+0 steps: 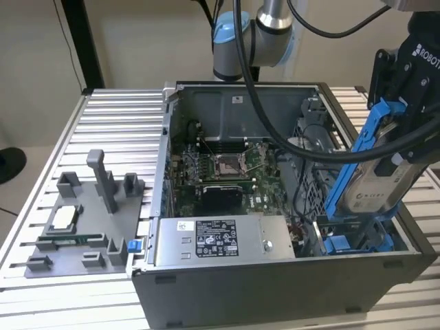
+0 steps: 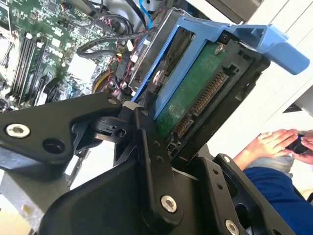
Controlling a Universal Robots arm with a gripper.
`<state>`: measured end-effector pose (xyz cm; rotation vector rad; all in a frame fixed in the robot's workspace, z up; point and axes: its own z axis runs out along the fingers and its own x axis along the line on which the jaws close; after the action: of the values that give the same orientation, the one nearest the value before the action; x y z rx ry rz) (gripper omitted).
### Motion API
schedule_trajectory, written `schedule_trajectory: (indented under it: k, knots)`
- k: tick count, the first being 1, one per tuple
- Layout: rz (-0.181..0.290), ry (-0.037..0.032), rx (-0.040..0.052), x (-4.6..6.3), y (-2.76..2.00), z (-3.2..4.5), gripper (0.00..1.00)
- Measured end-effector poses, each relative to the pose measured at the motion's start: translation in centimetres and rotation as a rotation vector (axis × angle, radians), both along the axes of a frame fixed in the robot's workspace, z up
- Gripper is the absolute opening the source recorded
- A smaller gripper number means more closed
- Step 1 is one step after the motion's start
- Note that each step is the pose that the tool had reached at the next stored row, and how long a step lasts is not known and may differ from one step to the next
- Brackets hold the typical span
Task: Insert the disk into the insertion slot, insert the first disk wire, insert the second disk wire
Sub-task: 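Insert the disk into the insertion slot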
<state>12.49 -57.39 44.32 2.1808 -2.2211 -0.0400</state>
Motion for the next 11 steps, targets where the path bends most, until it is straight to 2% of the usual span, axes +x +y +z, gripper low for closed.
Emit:
schedule_trajectory:
  k: [7,11]
  knots:
    - [0.0,-0.0012,0.0001,0.03,0.0,-0.93,0.0]
    - [0.0,-0.0015,0.0,0.02,0.0,-1.07,0.0]
